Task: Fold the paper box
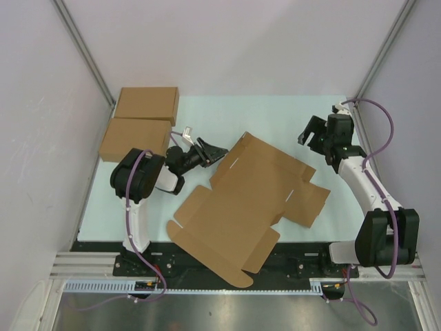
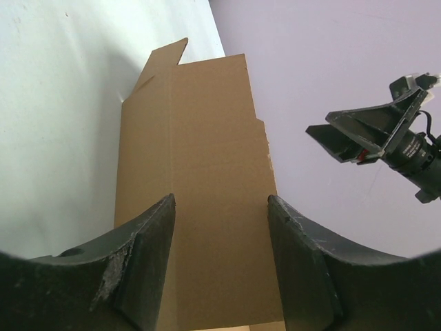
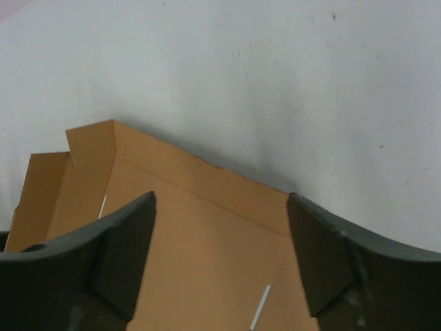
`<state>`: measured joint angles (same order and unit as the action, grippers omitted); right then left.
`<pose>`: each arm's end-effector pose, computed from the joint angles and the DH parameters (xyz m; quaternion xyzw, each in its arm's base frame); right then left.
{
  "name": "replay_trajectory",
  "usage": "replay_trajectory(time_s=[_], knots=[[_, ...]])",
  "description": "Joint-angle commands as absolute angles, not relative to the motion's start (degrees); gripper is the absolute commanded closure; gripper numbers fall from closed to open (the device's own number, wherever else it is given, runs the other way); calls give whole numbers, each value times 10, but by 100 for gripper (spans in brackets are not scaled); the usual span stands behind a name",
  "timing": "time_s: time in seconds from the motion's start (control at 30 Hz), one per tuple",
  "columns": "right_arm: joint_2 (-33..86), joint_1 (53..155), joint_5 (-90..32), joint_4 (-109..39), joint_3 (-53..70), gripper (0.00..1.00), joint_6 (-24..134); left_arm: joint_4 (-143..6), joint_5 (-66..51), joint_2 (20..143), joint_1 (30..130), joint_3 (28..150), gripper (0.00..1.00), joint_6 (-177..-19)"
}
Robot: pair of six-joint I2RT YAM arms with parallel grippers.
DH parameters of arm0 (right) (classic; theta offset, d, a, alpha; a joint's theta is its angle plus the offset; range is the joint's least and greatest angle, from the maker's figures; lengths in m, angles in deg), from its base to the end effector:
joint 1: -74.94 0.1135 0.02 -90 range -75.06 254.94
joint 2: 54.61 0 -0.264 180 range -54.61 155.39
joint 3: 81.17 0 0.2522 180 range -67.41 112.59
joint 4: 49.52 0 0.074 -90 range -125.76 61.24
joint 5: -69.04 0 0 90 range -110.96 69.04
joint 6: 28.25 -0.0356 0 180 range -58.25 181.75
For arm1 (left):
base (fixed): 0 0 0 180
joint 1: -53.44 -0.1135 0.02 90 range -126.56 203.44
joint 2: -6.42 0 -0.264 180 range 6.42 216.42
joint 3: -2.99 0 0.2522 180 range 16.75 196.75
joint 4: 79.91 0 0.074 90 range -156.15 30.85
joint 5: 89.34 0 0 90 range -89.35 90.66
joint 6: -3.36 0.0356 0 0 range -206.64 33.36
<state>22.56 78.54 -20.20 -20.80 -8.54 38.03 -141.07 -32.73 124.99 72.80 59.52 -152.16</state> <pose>0.3039 0.0186 0.2908 0.1568 0.8658 0.1065 0.4631 0.3409 -0.1405 0.1210 -0.0821 0.7069 -0.6046 0.3579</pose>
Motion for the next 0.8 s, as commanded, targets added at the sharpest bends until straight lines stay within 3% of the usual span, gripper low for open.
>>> replay_trajectory(time_s=[0.0,0.5,0.7,0.77], knots=[[247,779,-238,-176,-73,9,362,-1650,-327,1244,728,602,38,-1513],[372,772,-245,-294,-108,10,407,-1650,-320,1252,728,597,38,-1517],[436,792,-282,-293,2,10,479,-1650,-319,1256,728,596,38,-1516],[478,784,-352,-293,37,12,503,-1650,-318,1259,728,595,38,-1516]])
